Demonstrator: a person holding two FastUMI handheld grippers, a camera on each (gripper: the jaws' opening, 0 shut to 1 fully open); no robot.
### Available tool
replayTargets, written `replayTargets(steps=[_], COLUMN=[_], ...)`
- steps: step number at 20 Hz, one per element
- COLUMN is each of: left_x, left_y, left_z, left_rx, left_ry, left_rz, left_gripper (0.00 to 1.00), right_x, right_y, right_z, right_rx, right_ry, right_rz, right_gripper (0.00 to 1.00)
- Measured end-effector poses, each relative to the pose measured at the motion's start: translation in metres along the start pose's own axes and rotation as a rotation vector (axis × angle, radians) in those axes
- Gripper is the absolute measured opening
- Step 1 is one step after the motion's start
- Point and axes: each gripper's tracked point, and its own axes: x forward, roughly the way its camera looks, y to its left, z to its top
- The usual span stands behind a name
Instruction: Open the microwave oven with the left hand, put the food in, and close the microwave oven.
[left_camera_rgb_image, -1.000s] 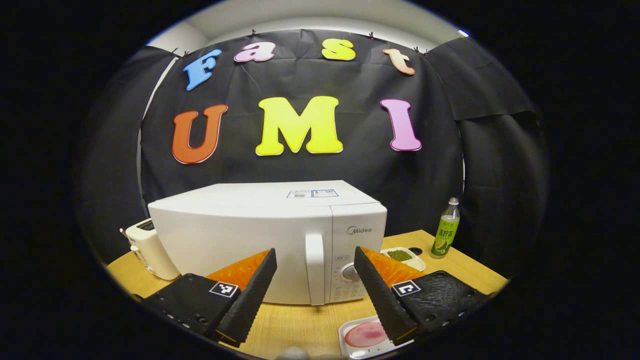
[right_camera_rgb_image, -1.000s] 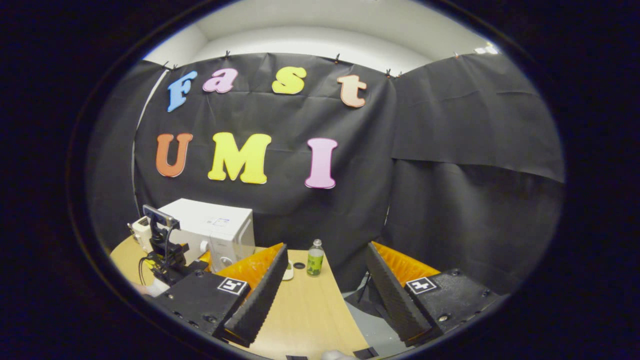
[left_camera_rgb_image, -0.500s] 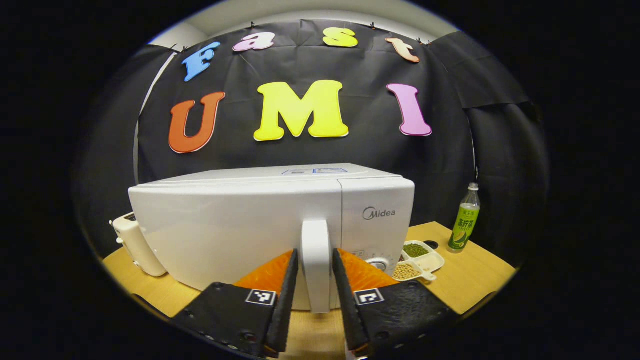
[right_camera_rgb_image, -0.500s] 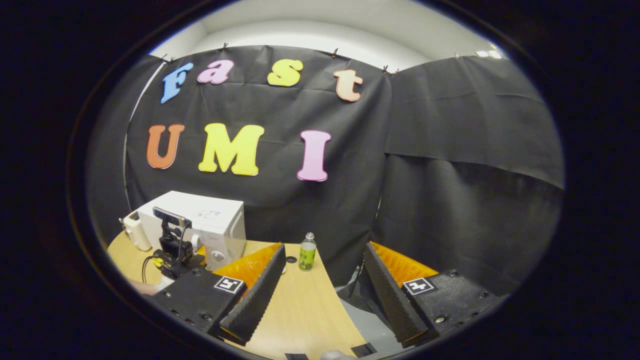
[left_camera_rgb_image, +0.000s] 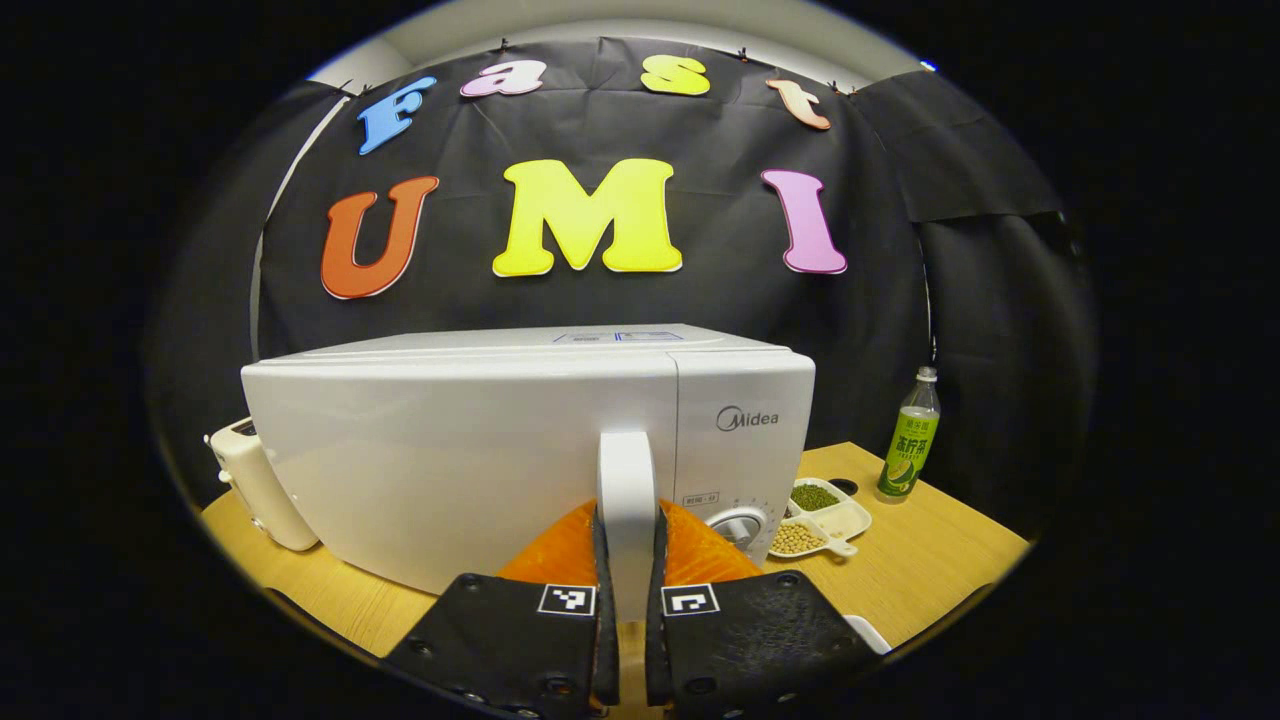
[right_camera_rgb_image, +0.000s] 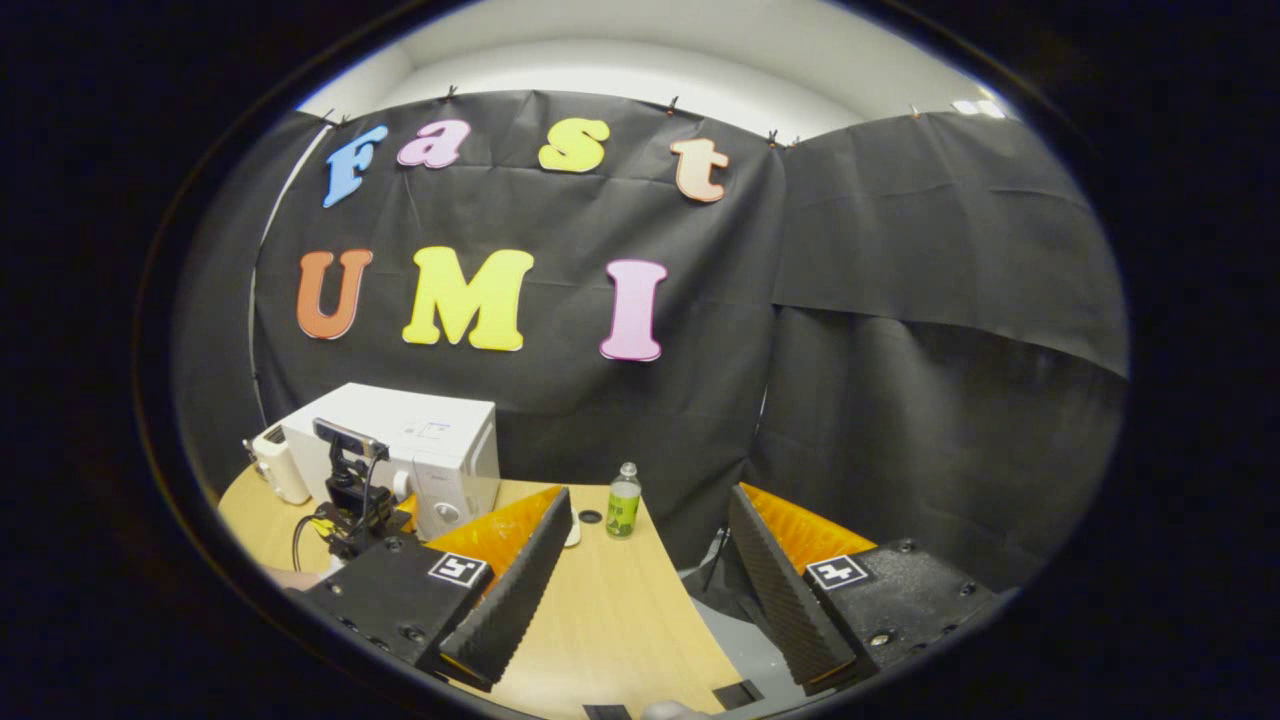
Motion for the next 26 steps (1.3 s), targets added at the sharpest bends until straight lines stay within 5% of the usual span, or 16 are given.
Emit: replayTargets(steps=[9,19,21,22,23,24,26], left_x=[-0.086,-0.165,-0.174,-0.178,-0.182,-0.188,-0.201], left_y=[0.014,0.064,0.076,0.082,0.087,0.092,0.104], left_z=[-0.017,-0.024,-0.024,-0.025,-0.026,-0.025,-0.026], left_rx=[0.001,0.042,0.035,0.036,0.037,0.036,0.040], left_ry=[0.018,0.010,0.011,0.018,0.024,0.025,0.031], left_rz=[-0.064,0.023,0.036,0.046,0.051,0.057,0.075], left_gripper=[0.08,0.23,0.41,0.58,0.59,0.80,0.87], right_x=[-0.011,-0.025,-0.028,-0.029,-0.030,-0.031,-0.031], right_y=[0.027,0.076,0.080,0.081,0.083,0.087,0.093], right_z=[0.002,-0.006,-0.005,-0.007,-0.009,-0.009,-0.012], right_rx=[-0.036,-0.045,-0.044,-0.041,-0.032,-0.025,-0.021], right_ry=[-0.026,-0.028,-0.029,-0.027,-0.027,-0.023,-0.021], right_rz=[0.063,0.208,0.224,0.229,0.236,0.245,0.258], right_gripper=[1.00,1.00,1.00,1.00,1.00,1.00,1.00])
